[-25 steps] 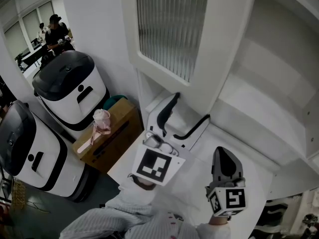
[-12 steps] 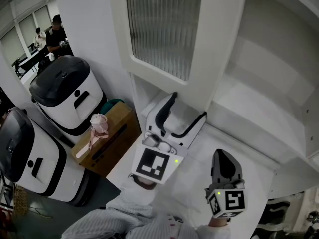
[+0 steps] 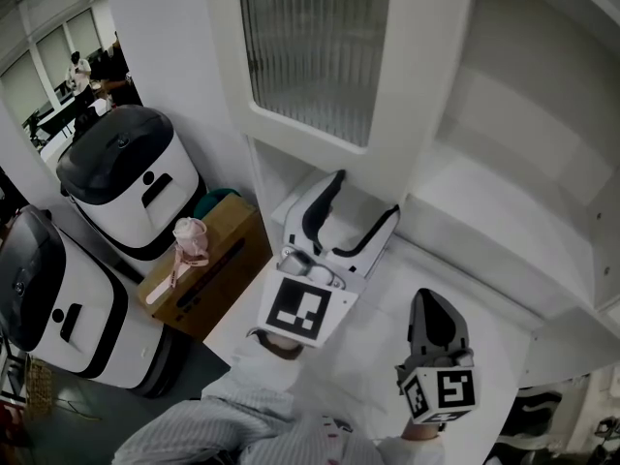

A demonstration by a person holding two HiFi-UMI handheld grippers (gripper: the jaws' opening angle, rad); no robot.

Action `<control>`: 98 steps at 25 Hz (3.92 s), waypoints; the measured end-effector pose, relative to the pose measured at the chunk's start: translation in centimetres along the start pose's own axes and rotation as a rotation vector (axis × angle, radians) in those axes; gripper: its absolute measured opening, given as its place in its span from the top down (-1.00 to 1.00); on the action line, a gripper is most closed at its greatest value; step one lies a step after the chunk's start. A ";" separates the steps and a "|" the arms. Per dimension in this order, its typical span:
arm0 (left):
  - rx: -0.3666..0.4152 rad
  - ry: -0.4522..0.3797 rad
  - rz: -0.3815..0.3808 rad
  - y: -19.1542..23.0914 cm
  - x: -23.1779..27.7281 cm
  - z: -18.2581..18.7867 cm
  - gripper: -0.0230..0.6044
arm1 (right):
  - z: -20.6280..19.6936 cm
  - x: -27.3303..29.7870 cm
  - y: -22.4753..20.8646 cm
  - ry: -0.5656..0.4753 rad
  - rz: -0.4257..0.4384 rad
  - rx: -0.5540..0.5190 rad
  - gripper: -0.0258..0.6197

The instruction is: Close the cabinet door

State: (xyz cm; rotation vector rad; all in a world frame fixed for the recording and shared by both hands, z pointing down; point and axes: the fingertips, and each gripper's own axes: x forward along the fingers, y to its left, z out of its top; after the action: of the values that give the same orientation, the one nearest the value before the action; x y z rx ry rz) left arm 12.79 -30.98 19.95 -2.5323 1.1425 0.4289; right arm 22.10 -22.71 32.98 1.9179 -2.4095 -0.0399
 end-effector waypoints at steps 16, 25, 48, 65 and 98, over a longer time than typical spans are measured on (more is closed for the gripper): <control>0.002 -0.001 0.025 0.6 0.6 -0.3 0.03 | -0.8 0.2 -0.6 0.011 -0.007 0.021 0.88; -0.038 0.076 -0.061 0.5 -0.5 -0.4 0.05 | -0.2 -0.7 0.2 0.000 -0.015 0.028 0.88; -0.195 0.264 -0.205 -1.0 -15.7 -5.7 0.67 | -0.9 -0.7 12.9 0.038 0.100 0.026 0.88; -0.226 0.337 -0.333 -4.6 -18.5 -8.7 0.90 | -2.6 -2.0 13.1 0.079 0.091 0.040 0.88; -0.197 0.352 -0.458 -5.1 -16.1 -8.8 0.90 | -2.4 -2.2 11.4 0.089 0.100 0.028 0.88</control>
State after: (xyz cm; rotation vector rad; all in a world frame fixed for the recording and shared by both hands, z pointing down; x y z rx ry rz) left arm 7.72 -20.77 35.20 -3.0119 0.6023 -0.0267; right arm 11.68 -17.94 35.95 1.7669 -2.4559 0.0829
